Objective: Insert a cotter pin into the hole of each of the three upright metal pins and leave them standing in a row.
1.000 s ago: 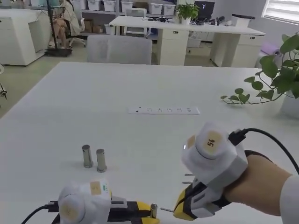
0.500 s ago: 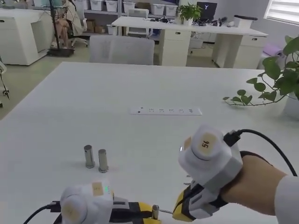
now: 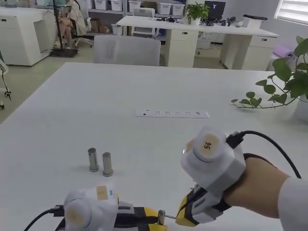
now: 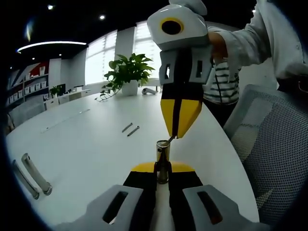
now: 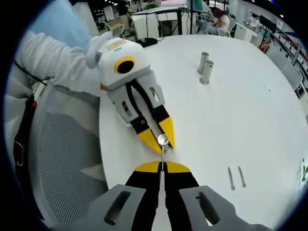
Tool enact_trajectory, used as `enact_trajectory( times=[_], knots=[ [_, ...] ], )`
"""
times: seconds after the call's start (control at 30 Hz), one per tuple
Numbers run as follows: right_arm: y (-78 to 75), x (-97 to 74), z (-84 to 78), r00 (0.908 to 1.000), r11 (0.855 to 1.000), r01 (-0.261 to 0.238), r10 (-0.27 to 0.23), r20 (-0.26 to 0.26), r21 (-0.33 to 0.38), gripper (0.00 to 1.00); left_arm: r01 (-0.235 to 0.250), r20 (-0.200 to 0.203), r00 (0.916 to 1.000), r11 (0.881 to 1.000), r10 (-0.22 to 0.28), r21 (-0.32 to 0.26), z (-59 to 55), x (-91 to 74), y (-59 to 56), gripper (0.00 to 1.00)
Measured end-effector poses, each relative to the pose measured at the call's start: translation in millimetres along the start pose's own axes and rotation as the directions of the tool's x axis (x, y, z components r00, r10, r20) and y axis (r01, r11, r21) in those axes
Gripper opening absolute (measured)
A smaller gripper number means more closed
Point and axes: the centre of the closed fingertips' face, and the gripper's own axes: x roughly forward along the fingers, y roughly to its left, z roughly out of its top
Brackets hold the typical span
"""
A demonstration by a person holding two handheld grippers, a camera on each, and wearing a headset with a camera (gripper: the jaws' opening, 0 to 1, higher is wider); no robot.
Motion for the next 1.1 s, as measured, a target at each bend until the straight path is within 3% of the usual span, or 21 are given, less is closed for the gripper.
enact_trajectory(
  times=[0.83,1.1],
  knots=[
    [0.0,10.1,17.8,1.0000,0.999,0.000,0.000,0.003,-0.036,0.04,0.000,0.005,1.0000,1.000,0.000,-0.007,0.0,0.6,-0.7,0.06],
    [1.2,10.2,16.9,1.0000,0.999,-0.003,0.004,0.008,-0.053,0.05,0.000,0.008,1.0000,1.000,0.001,-0.010,-0.1,0.6,-1.1,0.06]
  ],
)
